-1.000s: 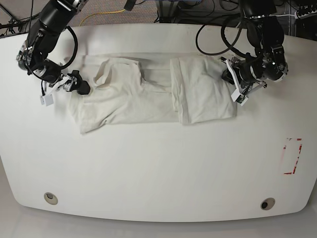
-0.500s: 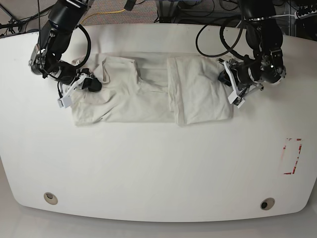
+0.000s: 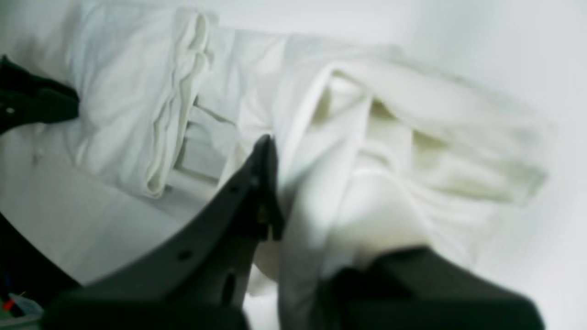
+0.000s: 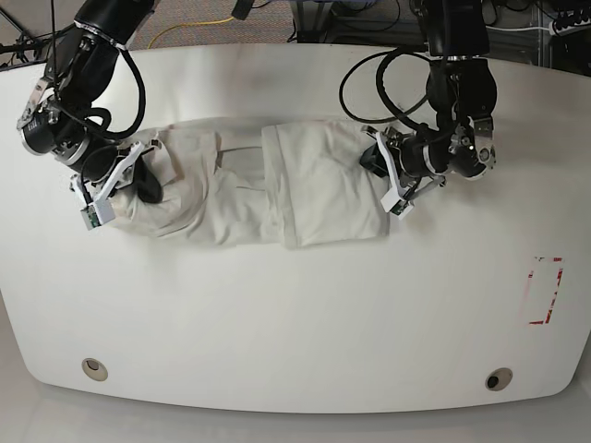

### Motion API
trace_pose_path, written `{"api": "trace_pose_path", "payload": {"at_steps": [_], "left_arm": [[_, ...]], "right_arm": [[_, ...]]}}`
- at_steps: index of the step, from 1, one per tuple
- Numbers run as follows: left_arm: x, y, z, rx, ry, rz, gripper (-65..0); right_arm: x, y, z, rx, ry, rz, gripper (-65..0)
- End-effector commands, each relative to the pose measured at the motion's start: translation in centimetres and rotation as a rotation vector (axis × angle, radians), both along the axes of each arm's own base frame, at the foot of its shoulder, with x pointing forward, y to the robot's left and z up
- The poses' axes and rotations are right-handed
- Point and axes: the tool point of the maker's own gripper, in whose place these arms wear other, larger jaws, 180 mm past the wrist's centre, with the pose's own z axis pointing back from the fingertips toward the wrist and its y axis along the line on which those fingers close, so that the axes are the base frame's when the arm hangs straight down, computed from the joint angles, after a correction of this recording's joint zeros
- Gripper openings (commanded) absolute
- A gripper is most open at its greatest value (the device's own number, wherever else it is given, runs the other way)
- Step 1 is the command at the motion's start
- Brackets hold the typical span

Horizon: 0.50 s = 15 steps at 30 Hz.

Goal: Fold the T-shirt properly
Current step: 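Push both grippers inward to compress the folded shirt into a bundle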

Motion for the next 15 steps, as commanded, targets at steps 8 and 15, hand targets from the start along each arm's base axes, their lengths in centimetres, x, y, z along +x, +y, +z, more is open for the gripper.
{"api": "trace_pose_path", "payload": {"at_steps": [8, 15], "left_arm": [[-0.9, -4.3, -1.4, 0.088, -0.002, -0.132, -53.6], [-1.3, -4.4, -1.6, 0.09, 0.001, -0.137, -53.6]], "right_arm": [[1.3, 8.7, 3.3, 0.153, -0.123, 0.221, -65.0], [2.1, 13.1, 1.7, 0.107, -0.09, 0.308, -64.5]]}}
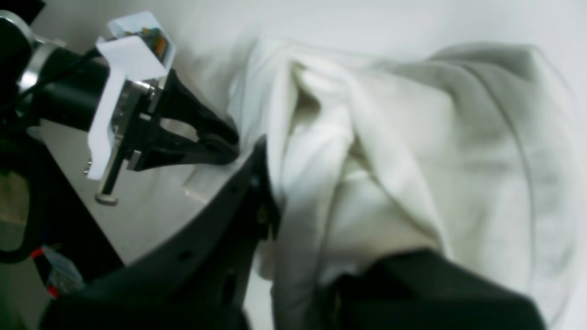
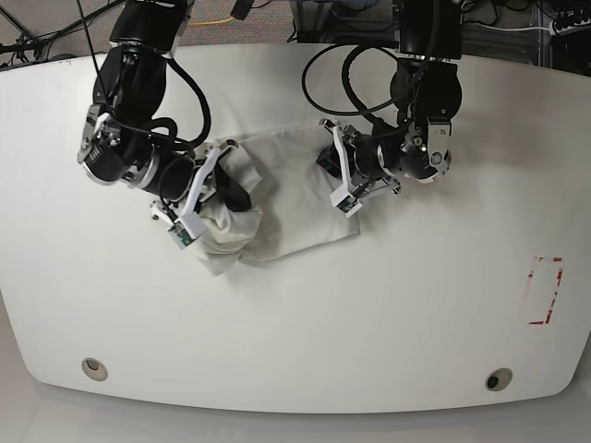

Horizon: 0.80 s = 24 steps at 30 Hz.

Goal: Fold the T-shirt properly
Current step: 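Push both grippers inward to compress the folded shirt into a bundle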

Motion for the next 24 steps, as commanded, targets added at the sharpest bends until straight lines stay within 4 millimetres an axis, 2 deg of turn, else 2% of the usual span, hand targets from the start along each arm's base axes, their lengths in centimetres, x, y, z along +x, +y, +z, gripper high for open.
{"api": "trace_pose_path", "payload": {"at_steps": [1, 5, 9, 11, 12, 13, 15, 16, 18, 20, 22, 24], "left_arm": [[-0.8, 1.2, -1.1, 0.086, 0.041, -0.015, -53.6], [-0.5, 1.2, -0.9, 0.076, 0.026, -0.01, -53.6], [-0.4, 1.3, -0.9, 0.072, 0.02, -0.005, -53.6], [-0.3, 1.3, -0.8, 0.071, 0.016, -0.009, -53.5], [-0.3, 1.2, -0.7, 0.07, 0.012, -0.018, -53.5], [-0.3, 1.2, -0.6, 0.07, 0.006, -0.032, -52.8], [-0.2, 1.2, -0.6, 0.07, 0.003, -0.03, -47.1], [-0.1, 1.2, -0.4, 0.07, -0.002, -0.03, -44.4], [0.6, 2.1, 0.6, 0.07, -0.038, 0.004, -36.9], [1.3, 3.0, 1.6, 0.071, -0.073, 0.037, -31.7], [2.3, 4.5, 2.9, 0.068, -0.116, 0.095, -27.1], [2.9, 6.0, 3.8, 0.06, -0.14, 0.152, -26.4]], "right_arm": [[0.9, 1.0, 1.0, 0.006, -0.058, 0.023, -63.6], [1.4, 2.6, 0.9, -0.005, -0.068, 0.069, -63.3], [0.9, 4.5, -0.4, 0.003, -0.021, 0.132, -62.9], [1.0, 5.4, -0.5, 0.008, -0.024, 0.164, -60.2], [0.9, 5.6, -0.8, 0.002, -0.016, 0.177, -56.3], [0.7, 5.8, -1.3, -0.005, -0.007, 0.196, -49.5], [0.5, 6.3, -1.4, -0.017, -0.013, 0.228, -31.2], [0.5, 6.5, -1.2, -0.017, -0.021, 0.235, -24.6], [0.4, 6.4, -0.7, -0.028, -0.04, 0.244, -7.8], [0.4, 6.5, -0.1, -0.031, -0.063, 0.247, -1.6], [0.4, 6.6, 0.9, -0.032, -0.097, 0.251, -2.4], [0.4, 6.4, 1.1, -0.04, -0.109, 0.253, -3.6]]}}
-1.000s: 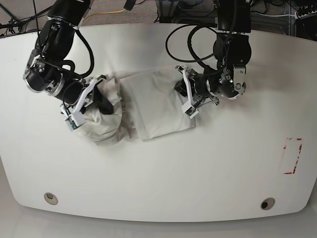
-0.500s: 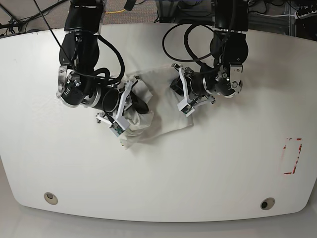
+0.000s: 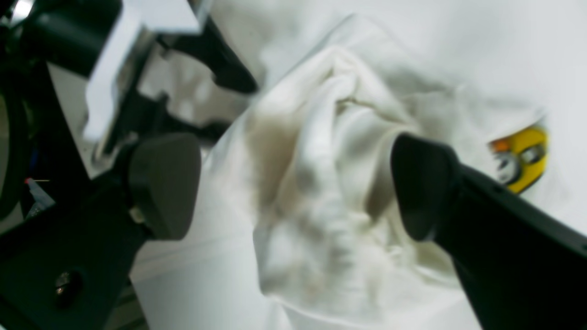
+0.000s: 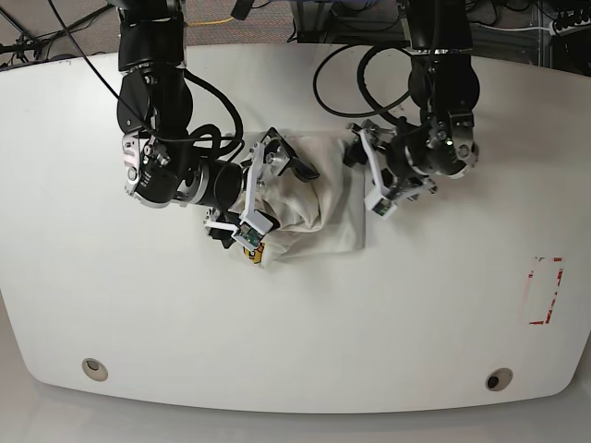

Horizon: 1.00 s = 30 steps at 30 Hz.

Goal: Fold the T-shirt properly
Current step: 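Push both grippers inward to compress the folded shirt into a bundle, then grasp the bundle with the right gripper and flatten it with the left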

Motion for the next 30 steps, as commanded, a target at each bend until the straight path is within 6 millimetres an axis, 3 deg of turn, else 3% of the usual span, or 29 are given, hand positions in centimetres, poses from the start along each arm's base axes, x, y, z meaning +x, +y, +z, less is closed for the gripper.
{"api": "trace_pose_path", "payload": {"at_steps": [1, 4, 8, 13, 21, 24, 30], "left_arm": [[1.8, 1.3, 2.6, -0.045, -0.086, 0.065, -26.4], [2.4, 3.7, 3.6, -0.122, -0.114, 0.165, -26.5], [2.7, 8.3, 4.7, -0.158, -0.148, 0.28, -26.5], [1.9, 12.2, 5.3, -0.14, -0.165, 0.312, -26.5], [-0.7, 15.4, 4.3, -0.08, -0.119, 0.312, -26.5], [-1.6, 16.0, 3.8, -0.058, -0.096, 0.31, -26.5], [-2.6, 16.3, 3.2, -0.05, -0.073, 0.319, -26.5]], "right_arm": [[0.7, -0.3, 2.1, 0.023, -0.073, 0.009, -4.3], [0.4, -1.4, 1.3, 0.008, -0.054, -0.013, -7.5], [0.0, -3.3, 0.3, 0.016, -0.017, -0.086, -11.6], [-0.2, -7.3, -0.9, 0.019, 0.022, -0.228, -12.0], [1.4, -11.5, -3.8, 0.054, 0.133, -0.378, -12.2], [1.9, -10.7, -3.8, 0.075, 0.137, -0.37, -14.3], [2.9, -4.0, -2.2, 0.148, 0.117, -0.237, -16.0]]}}
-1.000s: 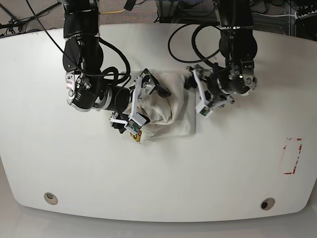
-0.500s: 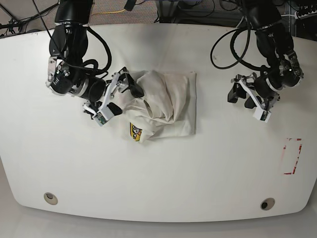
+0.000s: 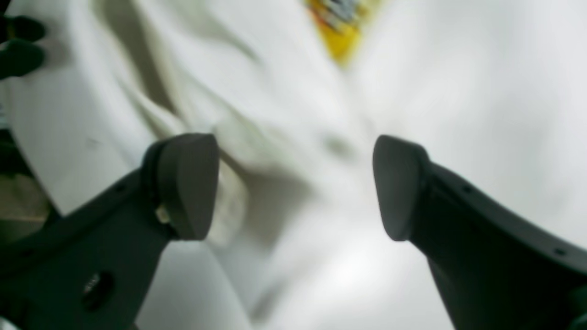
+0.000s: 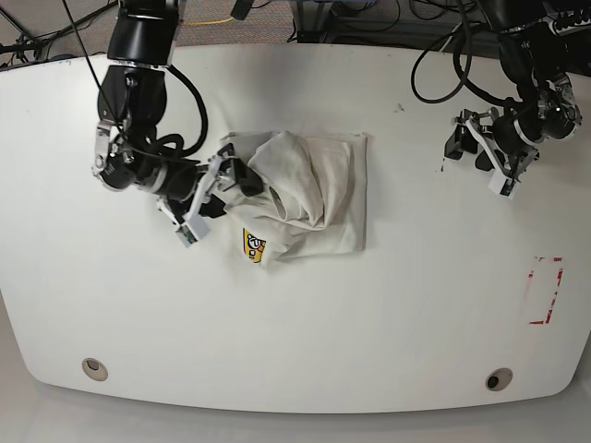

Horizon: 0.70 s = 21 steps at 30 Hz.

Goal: Fold the T-shirt properly
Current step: 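Grasp the bundle with the right gripper and flatten it with the left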

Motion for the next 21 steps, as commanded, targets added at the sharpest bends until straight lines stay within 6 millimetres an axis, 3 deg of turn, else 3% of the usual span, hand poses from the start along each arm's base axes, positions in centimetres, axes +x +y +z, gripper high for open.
{"api": "trace_pose_path", "payload": {"at_steps": [1, 5, 8, 12, 17, 21], "left_arm": [[0.4, 0.8, 1.1, 0.002, -0.046, 0.015, -26.5], [0.1, 2.0, 1.4, 0.007, -0.053, 0.058, -26.5], [-0.1, 2.7, 1.4, 0.014, -0.054, 0.076, -26.5], [-0.2, 3.1, 2.1, 0.037, -0.071, 0.082, -26.5], [-0.6, 2.7, 3.3, 0.072, -0.101, 0.056, -26.5], [-0.2, 1.2, 4.2, 0.085, -0.128, 0.002, -26.5]], "right_arm": [[0.5, 3.5, 1.6, 0.086, -0.04, 0.048, -16.0], [0.9, 8.5, 1.5, 0.175, 0.001, 0.122, -16.0], [1.3, 13.8, 3.7, 0.278, -0.028, 0.193, -16.2], [1.6, 17.4, 6.1, 0.32, -0.083, 0.276, -16.2], [2.6, 18.1, 7.6, 0.331, -0.122, 0.293, -16.2], [3.2, 15.6, 7.3, 0.268, -0.156, 0.279, -16.2]]}}
